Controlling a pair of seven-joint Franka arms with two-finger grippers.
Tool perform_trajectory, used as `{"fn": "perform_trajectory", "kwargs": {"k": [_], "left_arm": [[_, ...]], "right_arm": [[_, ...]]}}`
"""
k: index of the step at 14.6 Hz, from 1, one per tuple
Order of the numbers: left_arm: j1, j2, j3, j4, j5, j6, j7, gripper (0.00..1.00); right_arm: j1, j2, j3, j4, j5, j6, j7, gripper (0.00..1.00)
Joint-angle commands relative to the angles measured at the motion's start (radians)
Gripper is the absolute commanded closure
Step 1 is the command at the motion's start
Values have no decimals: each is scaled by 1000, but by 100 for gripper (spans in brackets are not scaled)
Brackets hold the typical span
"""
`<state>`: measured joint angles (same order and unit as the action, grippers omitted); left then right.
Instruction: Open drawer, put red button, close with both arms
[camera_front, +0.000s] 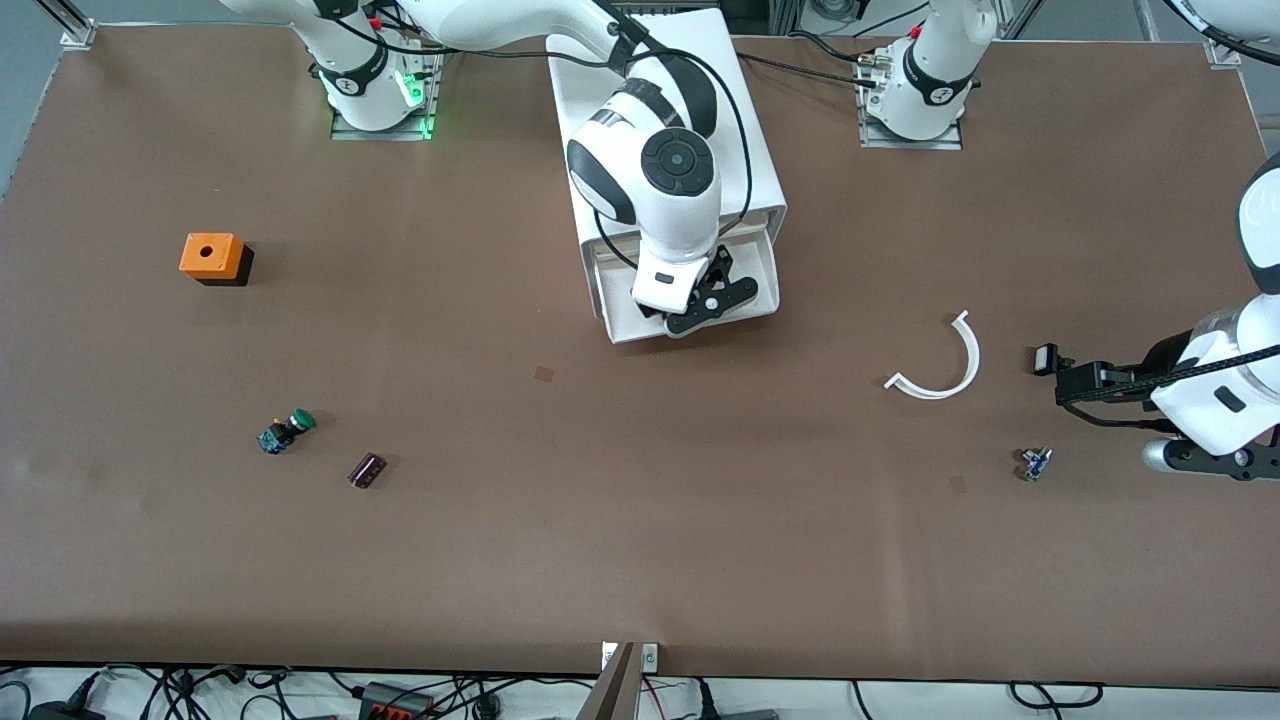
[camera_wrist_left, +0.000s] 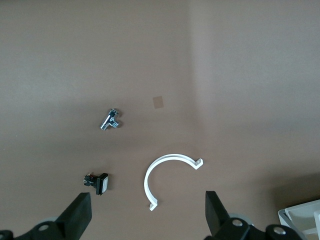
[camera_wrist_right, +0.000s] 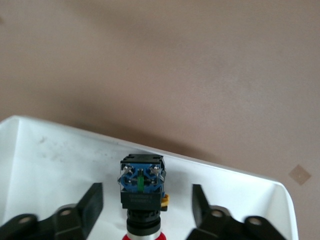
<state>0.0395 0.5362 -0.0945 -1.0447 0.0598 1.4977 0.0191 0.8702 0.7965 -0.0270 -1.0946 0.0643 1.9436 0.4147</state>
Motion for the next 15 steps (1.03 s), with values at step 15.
{"fn": "perform_trajectory", "kwargs": {"k": [15], "left_arm": [[-65, -22, -166, -248, -121, 183, -287, 0]], "right_arm": [[-443, -155, -225, 81, -3, -337, -184, 0]]}}
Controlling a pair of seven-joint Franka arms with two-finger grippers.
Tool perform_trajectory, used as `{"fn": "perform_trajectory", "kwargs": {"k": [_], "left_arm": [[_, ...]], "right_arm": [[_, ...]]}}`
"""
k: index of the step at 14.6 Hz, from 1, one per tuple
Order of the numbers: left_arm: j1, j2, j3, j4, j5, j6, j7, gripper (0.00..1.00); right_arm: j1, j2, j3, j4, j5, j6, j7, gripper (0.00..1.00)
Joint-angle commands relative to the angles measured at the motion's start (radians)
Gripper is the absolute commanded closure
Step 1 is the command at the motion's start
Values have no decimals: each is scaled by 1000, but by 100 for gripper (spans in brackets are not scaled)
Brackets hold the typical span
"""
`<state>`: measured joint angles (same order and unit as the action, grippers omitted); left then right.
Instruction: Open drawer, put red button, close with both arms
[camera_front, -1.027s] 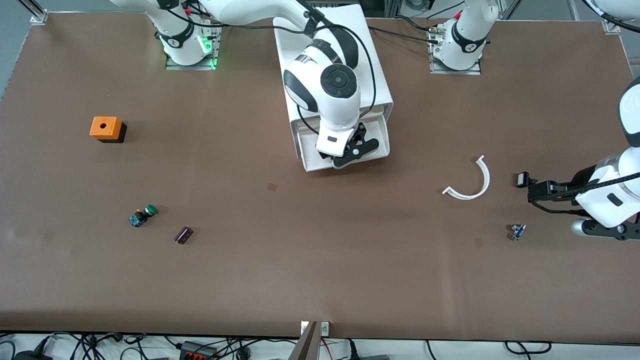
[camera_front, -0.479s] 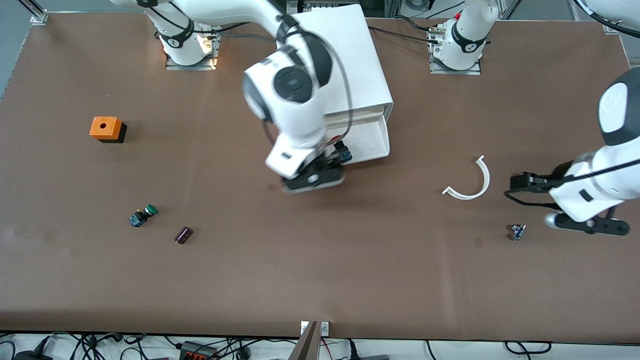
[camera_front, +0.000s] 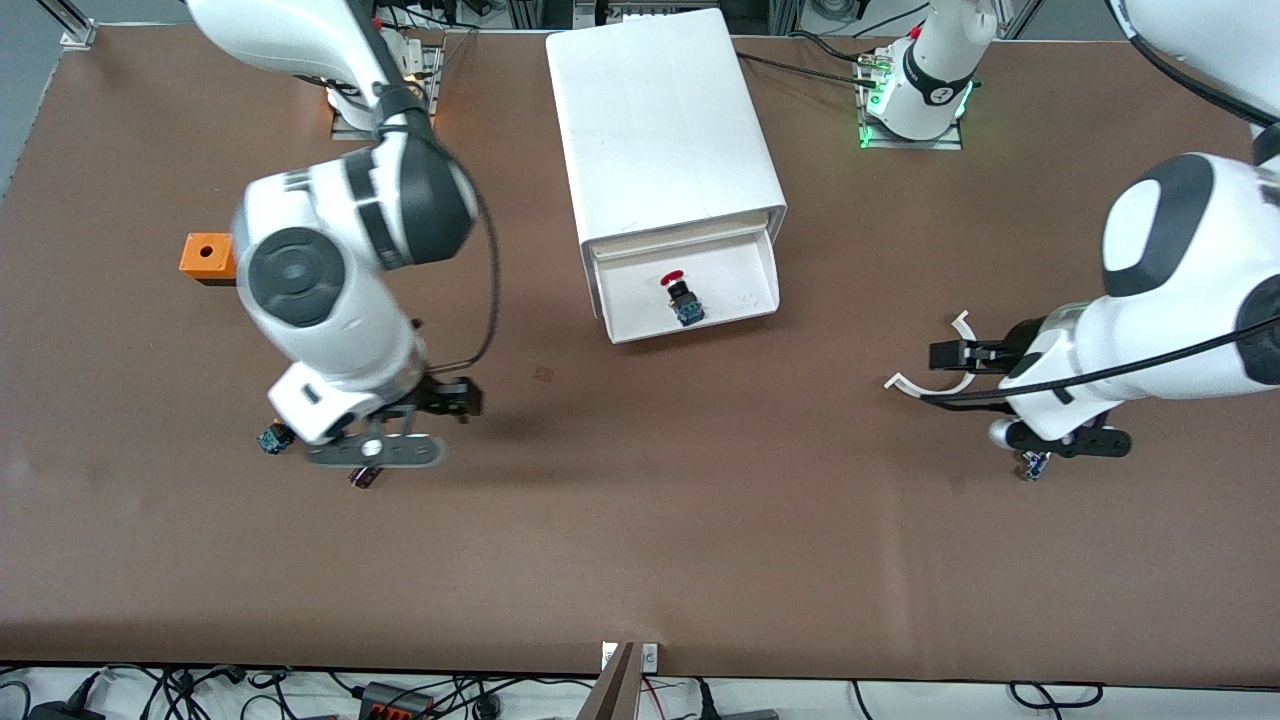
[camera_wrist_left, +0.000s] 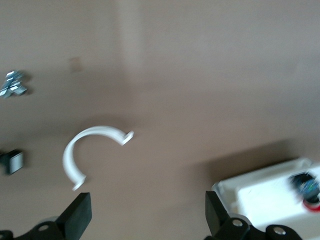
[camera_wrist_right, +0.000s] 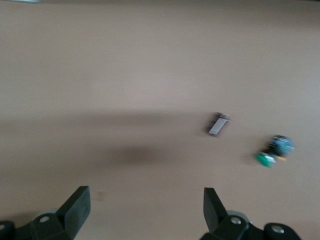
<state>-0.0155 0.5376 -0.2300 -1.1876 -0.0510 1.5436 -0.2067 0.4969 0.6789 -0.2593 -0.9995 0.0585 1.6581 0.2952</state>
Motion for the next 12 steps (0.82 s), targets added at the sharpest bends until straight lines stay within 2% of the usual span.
{"fn": "perform_trajectory", "kwargs": {"k": [1, 3, 7, 9, 12], "left_arm": [[-41, -22, -31, -160, -10, 232, -109, 0], [-119, -4, -29, -231, 2, 390, -234, 0], [-257, 79, -31, -274, 0, 619, -403, 0], [-303, 107, -29, -288, 2, 626, -468, 0], [-320, 88, -32, -378, 3, 627, -470, 0]], "right_arm": [[-98, -60, 6, -39, 3, -53, -138, 0], [-153, -96, 5, -70, 9, -57, -194, 0], [-225, -172, 6, -146, 12, -67, -238, 0], [-247, -189, 5, -151, 11, -90, -257, 0], [-300, -234, 24, -175, 11, -103, -257, 0]]}}
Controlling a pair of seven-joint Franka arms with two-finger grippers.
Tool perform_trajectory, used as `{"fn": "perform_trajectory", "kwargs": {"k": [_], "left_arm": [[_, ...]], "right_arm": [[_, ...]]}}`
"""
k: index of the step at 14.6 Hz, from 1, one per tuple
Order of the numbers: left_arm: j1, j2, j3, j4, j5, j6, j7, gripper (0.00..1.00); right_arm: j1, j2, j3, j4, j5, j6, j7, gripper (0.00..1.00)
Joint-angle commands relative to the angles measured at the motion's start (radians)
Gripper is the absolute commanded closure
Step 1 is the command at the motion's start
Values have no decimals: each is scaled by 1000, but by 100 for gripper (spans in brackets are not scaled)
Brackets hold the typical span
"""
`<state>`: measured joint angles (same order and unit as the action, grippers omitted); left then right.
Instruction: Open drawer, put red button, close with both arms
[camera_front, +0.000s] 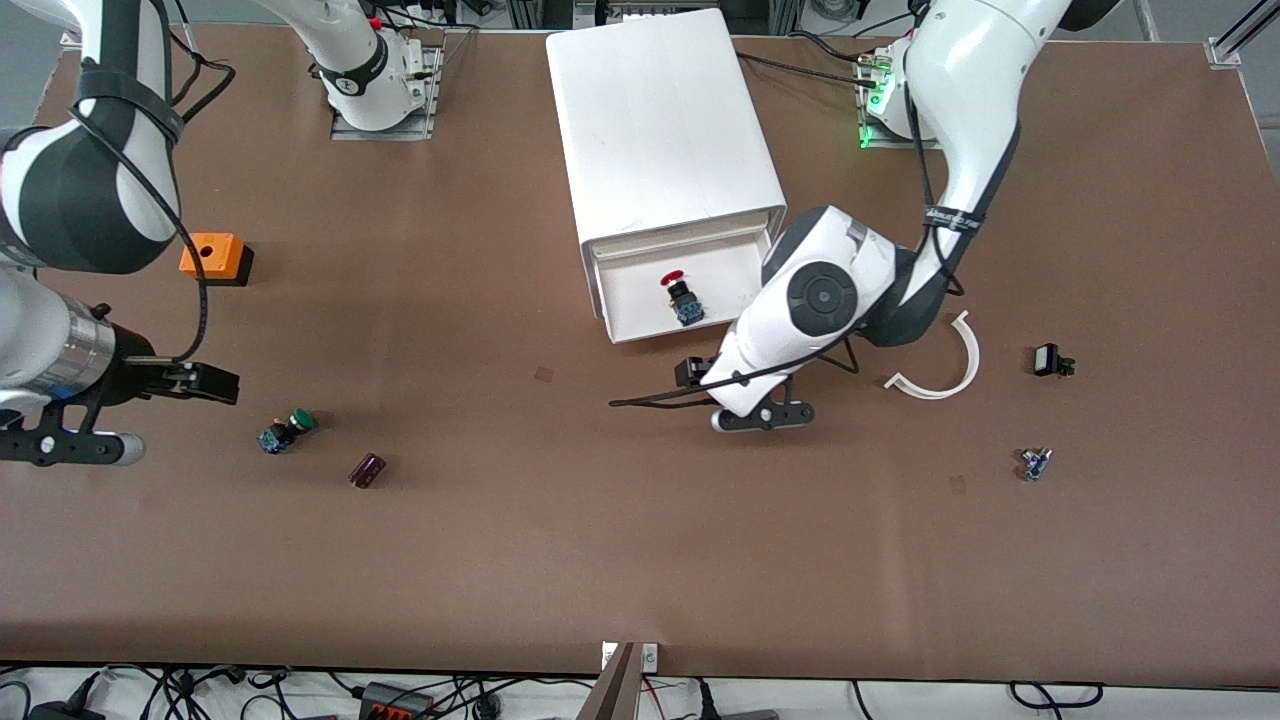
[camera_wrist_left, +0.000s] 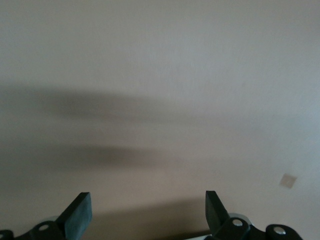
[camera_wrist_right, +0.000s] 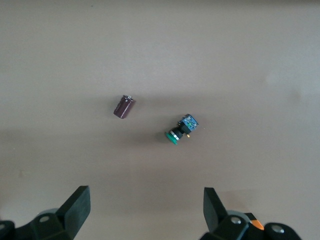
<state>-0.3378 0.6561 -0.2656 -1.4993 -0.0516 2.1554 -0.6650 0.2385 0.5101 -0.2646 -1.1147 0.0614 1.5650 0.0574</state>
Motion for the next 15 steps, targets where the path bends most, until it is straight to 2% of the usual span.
{"fn": "perform_trajectory", "kwargs": {"k": [1, 3, 4, 7, 10, 13, 15], "left_arm": [[-3, -42, 0, -90, 4, 15, -15, 0], [-7, -74, -27, -145, 1, 17, -24, 0], [-6, -94, -41, -177, 1, 17, -27, 0], [-12, -142, -63, -266, 1, 17, -33, 0], [-7, -176, -112, -338, 1, 15, -96, 0], [-10, -187, -144, -368, 1, 17, -108, 0], [-9, -187, -149, -368, 1, 15, -108, 0]], "right_arm": [[-80, -102, 74, -91, 8, -2, -19, 0], [-198, -160, 187, -145, 5, 1, -21, 0], [-226, -182, 203, -168, 3, 1, -21, 0], [-260, -245, 205, -231, 3, 3, -37, 0], [-265, -265, 205, -232, -11, -20, -53, 0], [-260, -278, 206, -250, -35, -39, -68, 0], [-255, -338, 206, -347, -43, 15, -68, 0]]}}
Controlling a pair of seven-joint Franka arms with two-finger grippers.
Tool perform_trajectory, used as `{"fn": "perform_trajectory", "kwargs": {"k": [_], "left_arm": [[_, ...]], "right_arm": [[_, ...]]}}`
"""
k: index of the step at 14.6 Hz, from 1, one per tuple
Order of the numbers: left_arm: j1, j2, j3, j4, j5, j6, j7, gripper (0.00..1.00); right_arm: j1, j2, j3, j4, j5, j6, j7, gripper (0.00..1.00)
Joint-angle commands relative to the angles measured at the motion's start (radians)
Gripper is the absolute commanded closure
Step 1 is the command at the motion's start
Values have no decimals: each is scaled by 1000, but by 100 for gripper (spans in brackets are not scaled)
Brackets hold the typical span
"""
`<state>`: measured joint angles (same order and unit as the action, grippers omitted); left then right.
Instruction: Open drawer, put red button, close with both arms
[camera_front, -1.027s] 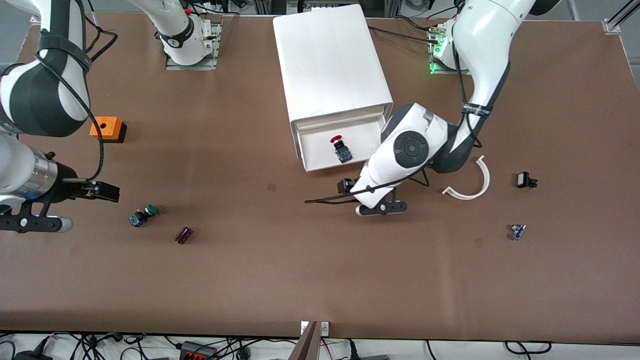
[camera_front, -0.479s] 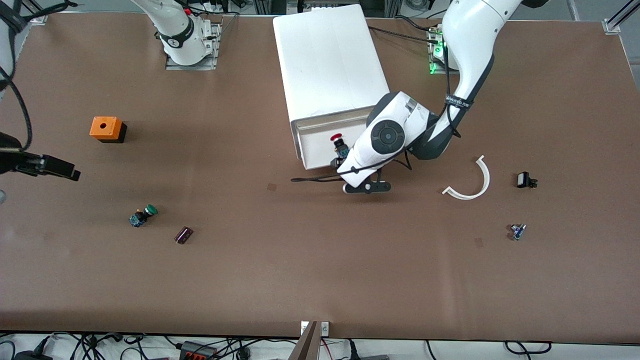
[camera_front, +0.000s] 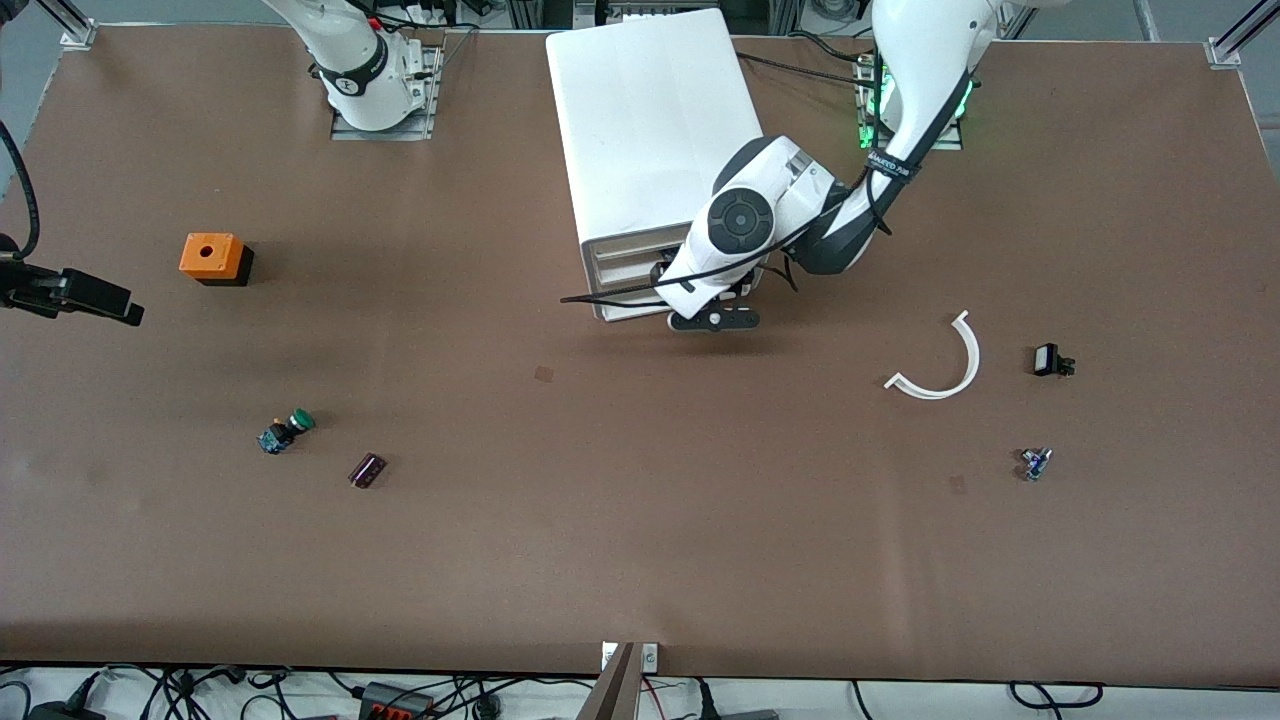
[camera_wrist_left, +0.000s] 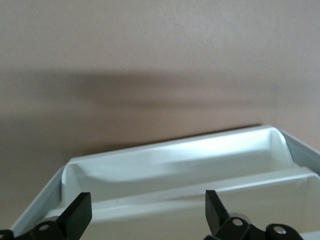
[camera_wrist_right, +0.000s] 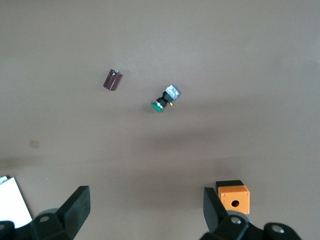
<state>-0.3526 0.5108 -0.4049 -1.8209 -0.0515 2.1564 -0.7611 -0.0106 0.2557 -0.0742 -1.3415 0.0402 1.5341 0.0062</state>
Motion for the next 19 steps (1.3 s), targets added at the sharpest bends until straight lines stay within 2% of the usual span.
{"fn": "perform_trajectory", "kwargs": {"k": [1, 3, 5, 7, 10, 12, 14, 17, 19], "left_arm": [[4, -41, -11, -46, 1, 14, -12, 0], [7, -40, -11, -46, 1, 14, -12, 0], [15, -41, -9, -34, 1, 13, -9, 0], [47, -41, 3, 14, 4, -4, 6, 0], [168, -51, -2, 83, 74, -48, 69, 0], [246, -51, 0, 173, 117, -142, 191, 0], [329, -51, 1, 273, 128, -287, 305, 0], [446, -63, 1, 402, 205, -468, 474, 0], [496, -67, -2, 466, 226, -527, 572, 0]], "right_arm": [[-6, -123, 17, -184, -26, 75, -17, 0], [-6, -205, 19, -310, -28, 147, -15, 0], [-6, -257, 19, -392, -29, 185, -15, 0], [-11, -253, 19, -390, -29, 179, -20, 0], [-8, -251, 20, -372, -34, 173, -32, 0], [-11, -248, 19, -366, -33, 169, -26, 0], [-14, -248, 14, -364, -31, 164, -35, 0], [-8, -248, 20, -363, -34, 164, -34, 0], [-8, -251, 21, -361, -36, 164, -32, 0]]}}
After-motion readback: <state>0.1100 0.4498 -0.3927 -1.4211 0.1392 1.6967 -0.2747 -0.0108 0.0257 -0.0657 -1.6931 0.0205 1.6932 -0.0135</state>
